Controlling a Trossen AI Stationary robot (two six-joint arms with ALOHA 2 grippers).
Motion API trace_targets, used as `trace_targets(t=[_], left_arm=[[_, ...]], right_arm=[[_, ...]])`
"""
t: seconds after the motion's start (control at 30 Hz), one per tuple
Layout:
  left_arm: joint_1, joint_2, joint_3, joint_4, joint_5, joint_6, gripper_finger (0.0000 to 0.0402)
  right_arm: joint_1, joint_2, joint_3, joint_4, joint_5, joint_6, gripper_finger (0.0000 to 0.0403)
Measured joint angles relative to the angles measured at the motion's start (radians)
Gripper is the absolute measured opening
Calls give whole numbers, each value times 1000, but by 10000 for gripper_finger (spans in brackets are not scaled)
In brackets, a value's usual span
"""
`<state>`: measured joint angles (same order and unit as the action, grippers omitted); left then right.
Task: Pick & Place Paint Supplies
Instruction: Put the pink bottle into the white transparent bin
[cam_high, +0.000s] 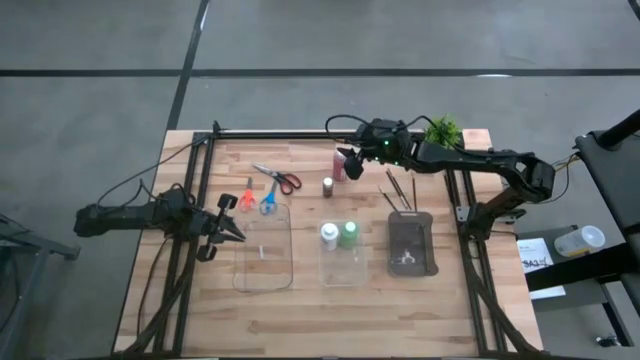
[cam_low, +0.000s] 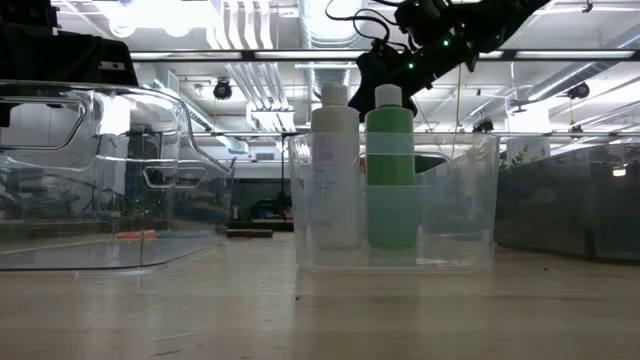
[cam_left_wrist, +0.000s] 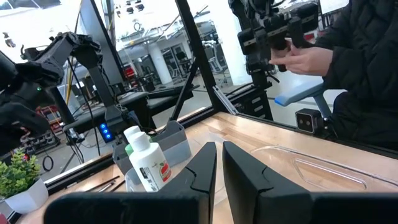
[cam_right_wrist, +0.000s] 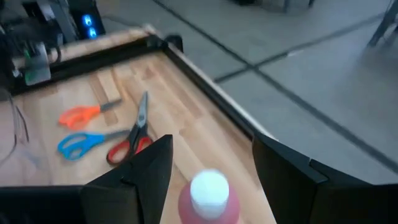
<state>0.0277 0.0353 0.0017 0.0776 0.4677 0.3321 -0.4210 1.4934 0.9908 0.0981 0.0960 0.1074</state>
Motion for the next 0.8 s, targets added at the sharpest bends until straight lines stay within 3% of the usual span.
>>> trace_targets(t=[0.4, 0.8], left_arm=[[0, 0, 0, 0, 0, 0, 36], [0, 1, 0, 0, -3, 0, 36]], right_arm=[[2, 21, -98, 141, 0, -10, 218], [-8, 112, -114, 224, 8, -14, 218]])
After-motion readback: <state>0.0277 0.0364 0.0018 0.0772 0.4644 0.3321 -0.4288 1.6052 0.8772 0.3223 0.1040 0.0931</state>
